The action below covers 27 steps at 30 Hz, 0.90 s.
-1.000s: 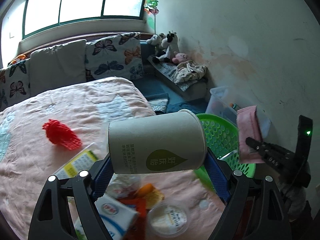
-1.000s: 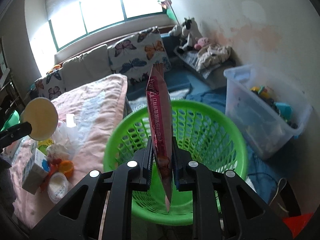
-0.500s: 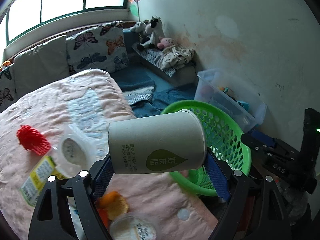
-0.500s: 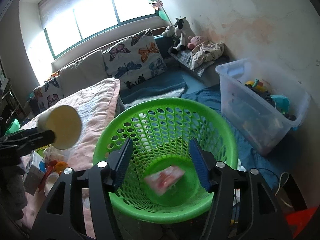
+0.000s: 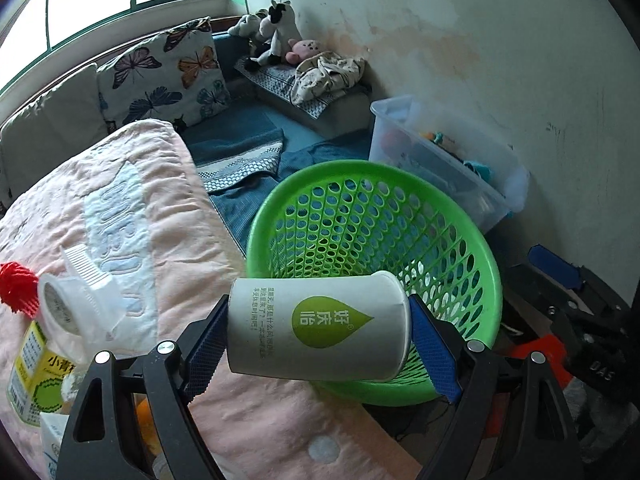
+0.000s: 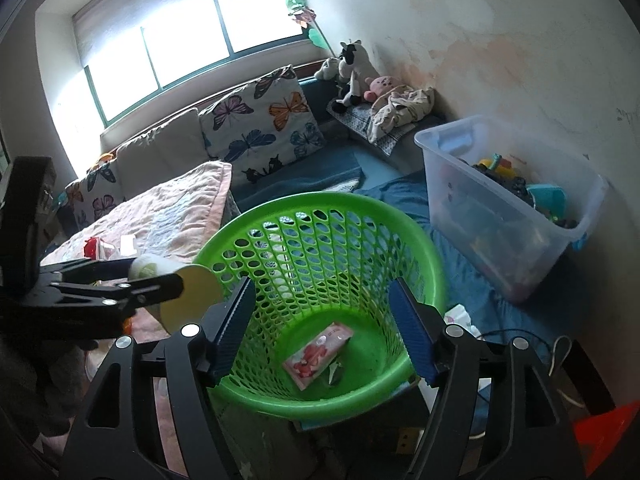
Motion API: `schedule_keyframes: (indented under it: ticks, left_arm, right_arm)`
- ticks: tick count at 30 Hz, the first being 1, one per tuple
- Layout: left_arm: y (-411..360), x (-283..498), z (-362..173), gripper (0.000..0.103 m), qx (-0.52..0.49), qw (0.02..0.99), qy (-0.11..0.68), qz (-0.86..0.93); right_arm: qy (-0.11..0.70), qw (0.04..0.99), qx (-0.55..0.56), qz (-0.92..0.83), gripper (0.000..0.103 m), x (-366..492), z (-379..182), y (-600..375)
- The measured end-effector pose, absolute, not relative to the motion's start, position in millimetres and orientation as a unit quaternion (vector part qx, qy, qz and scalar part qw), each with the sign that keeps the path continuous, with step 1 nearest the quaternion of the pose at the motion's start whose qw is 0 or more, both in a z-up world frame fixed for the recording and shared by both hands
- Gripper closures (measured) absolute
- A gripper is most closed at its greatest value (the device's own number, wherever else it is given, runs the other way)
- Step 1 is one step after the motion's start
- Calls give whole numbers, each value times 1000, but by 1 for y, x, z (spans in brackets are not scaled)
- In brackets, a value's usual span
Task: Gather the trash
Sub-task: 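Carry the white paper cup with the left gripper and release it into the basket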
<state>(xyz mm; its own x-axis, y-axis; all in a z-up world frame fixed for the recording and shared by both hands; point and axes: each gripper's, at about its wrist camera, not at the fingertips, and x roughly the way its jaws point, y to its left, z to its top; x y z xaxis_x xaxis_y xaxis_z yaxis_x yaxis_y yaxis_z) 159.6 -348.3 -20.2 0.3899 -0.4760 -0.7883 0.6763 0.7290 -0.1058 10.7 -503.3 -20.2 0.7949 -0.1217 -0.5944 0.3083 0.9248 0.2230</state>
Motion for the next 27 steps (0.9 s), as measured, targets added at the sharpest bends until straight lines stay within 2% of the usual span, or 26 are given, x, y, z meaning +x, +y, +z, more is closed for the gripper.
schedule_keyframes:
  ticks: [17, 27]
  left_arm:
    - [-351, 161, -23, 14, 89, 816, 436, -370]
    - [-310, 140, 2, 14, 76, 840, 397, -361]
  right_arm:
    - [303, 932, 166, -113, 30, 4, -23, -500]
    - [292, 940, 148, -92, 26, 0, -7, -474]
